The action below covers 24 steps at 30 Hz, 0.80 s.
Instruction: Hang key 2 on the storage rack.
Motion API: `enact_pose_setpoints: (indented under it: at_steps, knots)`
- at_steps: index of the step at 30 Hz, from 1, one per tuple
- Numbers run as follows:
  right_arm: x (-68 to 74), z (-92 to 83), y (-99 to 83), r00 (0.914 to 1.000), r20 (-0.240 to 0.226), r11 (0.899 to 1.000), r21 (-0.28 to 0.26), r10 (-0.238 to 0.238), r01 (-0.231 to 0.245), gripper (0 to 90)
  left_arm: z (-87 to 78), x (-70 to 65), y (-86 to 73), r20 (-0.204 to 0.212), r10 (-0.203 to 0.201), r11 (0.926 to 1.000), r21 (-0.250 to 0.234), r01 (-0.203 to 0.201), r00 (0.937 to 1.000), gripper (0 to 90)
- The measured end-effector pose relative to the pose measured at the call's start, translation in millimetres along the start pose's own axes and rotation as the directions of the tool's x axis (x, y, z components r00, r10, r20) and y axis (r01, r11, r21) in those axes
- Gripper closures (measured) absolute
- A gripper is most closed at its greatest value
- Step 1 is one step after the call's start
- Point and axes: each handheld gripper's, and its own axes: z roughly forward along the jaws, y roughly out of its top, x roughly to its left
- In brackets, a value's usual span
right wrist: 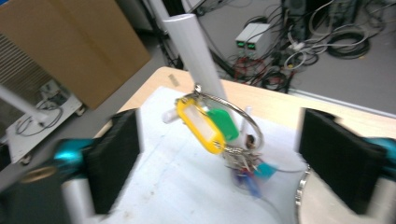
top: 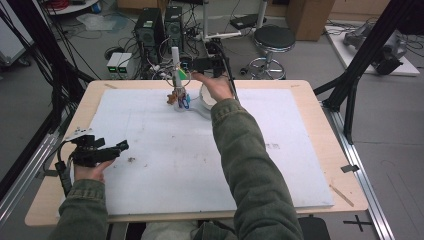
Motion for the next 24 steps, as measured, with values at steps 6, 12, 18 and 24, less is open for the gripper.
enact_pose_setpoints:
  at_steps: [6,12,18,24]
  knots:
    - [-4.5,-13.2,-3.7,0.9989,-0.011,0.999,0.008,-0.045,0.045,0.5,0.3,-0.4,-0.1,0.0,-0.002,1.0,0.001,0.002,1.0,1.7]
    - [-5.4,-25.6,-10.6,0.9938,-0.012,0.994,0.007,-0.11,0.11,0.5,-0.4,-0.3,-0.1,-0.004,0.002,1.0,0.003,-0.002,1.0,1.7]
    - [-15.3,-40.2,-20.4,0.992,0.039,0.993,0.021,-0.12,0.12,0.5,0.2,-0.8,-0.4,-0.006,0.003,1.0,0.004,-0.003,1.0,1.7]
    - [-20.5,-57.5,-28.8,0.9913,0.056,0.993,-0.016,-0.119,0.12,0.6,-0.2,-1.5,-0.4,-0.009,0.009,0.9999,0.006,-0.008,0.9999,1.7]
